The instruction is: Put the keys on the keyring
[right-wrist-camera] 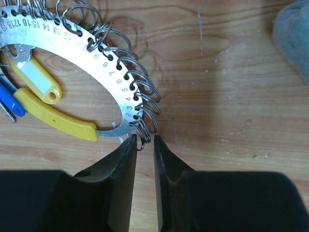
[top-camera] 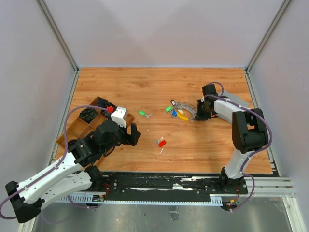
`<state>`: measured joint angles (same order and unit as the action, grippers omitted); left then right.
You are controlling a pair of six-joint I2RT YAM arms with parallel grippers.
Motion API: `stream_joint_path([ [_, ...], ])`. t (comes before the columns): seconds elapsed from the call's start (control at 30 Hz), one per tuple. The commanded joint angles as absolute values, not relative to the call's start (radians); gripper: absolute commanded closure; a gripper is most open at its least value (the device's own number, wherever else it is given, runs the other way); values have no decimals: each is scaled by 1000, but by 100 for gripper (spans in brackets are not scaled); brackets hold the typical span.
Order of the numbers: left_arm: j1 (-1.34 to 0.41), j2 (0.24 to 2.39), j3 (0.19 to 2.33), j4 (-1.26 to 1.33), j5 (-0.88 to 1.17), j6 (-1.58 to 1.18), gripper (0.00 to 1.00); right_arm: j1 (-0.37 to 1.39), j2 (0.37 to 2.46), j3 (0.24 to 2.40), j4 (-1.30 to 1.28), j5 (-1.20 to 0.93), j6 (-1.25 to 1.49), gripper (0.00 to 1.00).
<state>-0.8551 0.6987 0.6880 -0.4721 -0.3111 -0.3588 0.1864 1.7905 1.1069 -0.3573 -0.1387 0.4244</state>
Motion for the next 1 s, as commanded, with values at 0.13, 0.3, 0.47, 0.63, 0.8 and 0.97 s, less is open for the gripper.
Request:
stream_joint_path([
  [0.13,-859,699,680,-447,-304,-343,14,165,1767,1075,-322,-135,439,90],
  [0.3,-859,697,682,-446,-306,-341,14,164,1707,1057,-327,-116,411,99],
  [0.47,-859,683,677,-420,-255,-319,8,165,1588,1052,-386,-114,313,99],
  [0.63,-859,639,658,-359,-208,-307,0,164,1453,1032,-435,-144,242,99],
  [0.8,-859,617,662,-299,-166,-299,0,166,1307,1015,-474,-195,190,99],
  [0.97,-859,623,694,-267,-149,-305,0,177,1149,1014,-508,-248,122,99],
])
